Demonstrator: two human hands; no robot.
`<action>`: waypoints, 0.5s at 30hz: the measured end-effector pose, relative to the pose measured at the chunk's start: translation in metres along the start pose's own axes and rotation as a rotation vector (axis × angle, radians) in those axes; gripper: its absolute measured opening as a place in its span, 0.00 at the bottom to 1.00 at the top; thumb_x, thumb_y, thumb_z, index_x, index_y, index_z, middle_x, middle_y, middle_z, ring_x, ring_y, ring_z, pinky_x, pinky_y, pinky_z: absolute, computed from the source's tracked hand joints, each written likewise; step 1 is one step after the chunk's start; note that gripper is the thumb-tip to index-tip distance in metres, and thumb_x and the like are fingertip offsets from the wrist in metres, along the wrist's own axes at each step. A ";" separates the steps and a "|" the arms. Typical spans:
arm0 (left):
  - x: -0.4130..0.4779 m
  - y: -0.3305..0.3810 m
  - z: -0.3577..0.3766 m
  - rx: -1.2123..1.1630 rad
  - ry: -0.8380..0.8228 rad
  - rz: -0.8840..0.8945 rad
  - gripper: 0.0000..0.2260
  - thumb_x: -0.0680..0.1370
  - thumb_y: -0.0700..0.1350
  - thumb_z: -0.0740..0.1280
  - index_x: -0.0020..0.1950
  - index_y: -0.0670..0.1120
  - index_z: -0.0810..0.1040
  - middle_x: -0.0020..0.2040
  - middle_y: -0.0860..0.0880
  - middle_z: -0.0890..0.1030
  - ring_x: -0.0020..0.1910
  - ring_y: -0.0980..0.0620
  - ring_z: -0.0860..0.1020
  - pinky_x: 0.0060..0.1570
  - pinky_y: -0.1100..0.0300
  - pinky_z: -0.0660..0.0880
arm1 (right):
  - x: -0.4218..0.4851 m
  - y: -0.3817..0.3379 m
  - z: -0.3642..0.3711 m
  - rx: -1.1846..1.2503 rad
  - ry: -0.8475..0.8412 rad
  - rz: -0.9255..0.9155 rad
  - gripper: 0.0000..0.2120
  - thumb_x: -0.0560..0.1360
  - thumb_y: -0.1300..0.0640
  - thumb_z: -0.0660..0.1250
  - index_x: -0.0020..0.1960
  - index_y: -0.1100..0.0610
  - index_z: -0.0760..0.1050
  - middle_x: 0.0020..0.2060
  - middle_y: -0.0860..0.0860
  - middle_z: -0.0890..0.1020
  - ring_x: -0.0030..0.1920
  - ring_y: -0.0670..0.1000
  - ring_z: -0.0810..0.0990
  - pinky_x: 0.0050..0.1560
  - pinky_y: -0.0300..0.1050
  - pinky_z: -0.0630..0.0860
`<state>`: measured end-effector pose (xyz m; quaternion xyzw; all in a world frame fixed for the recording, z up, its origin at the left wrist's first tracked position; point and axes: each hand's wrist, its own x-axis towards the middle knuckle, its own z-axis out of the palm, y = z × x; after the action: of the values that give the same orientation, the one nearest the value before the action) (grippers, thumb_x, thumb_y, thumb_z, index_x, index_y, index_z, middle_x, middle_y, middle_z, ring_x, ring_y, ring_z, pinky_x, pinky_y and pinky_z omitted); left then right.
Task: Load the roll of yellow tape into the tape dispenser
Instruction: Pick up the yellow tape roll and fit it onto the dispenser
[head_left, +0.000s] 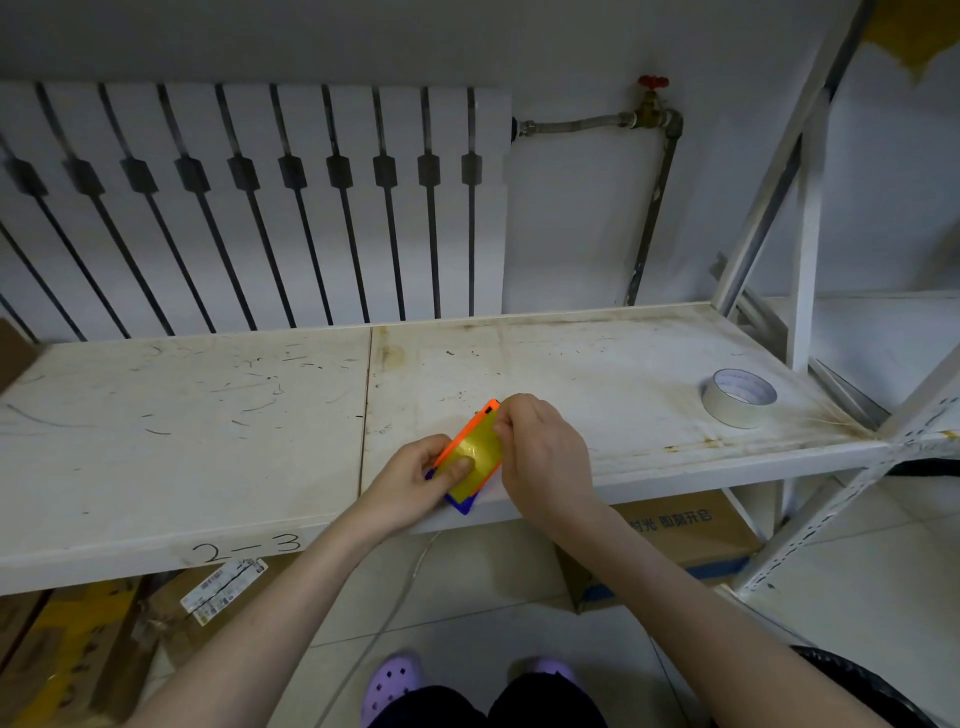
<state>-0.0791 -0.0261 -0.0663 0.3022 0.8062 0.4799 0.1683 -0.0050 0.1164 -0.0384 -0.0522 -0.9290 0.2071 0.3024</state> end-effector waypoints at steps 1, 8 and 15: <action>-0.001 -0.001 -0.002 -0.016 0.013 -0.026 0.29 0.71 0.63 0.62 0.47 0.34 0.74 0.41 0.33 0.76 0.39 0.47 0.73 0.40 0.54 0.69 | 0.003 -0.002 -0.002 0.033 -0.042 0.042 0.07 0.78 0.61 0.55 0.45 0.58 0.71 0.38 0.52 0.76 0.38 0.52 0.73 0.36 0.48 0.71; -0.005 -0.003 -0.005 -0.029 0.046 -0.131 0.23 0.65 0.47 0.79 0.54 0.53 0.73 0.52 0.51 0.79 0.51 0.53 0.78 0.47 0.58 0.78 | 0.021 0.007 0.010 0.211 -0.196 0.246 0.06 0.79 0.60 0.55 0.45 0.55 0.68 0.40 0.50 0.76 0.42 0.52 0.76 0.42 0.49 0.75; -0.005 0.013 -0.003 0.346 0.269 -0.065 0.37 0.64 0.51 0.76 0.69 0.51 0.64 0.64 0.49 0.73 0.62 0.48 0.72 0.58 0.52 0.73 | 0.041 0.007 0.013 0.460 -0.351 0.331 0.05 0.78 0.59 0.58 0.46 0.57 0.71 0.37 0.45 0.73 0.40 0.45 0.72 0.39 0.37 0.70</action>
<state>-0.0732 -0.0269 -0.0538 0.2336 0.9012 0.3646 0.0201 -0.0460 0.1273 -0.0293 -0.0964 -0.8747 0.4634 0.1039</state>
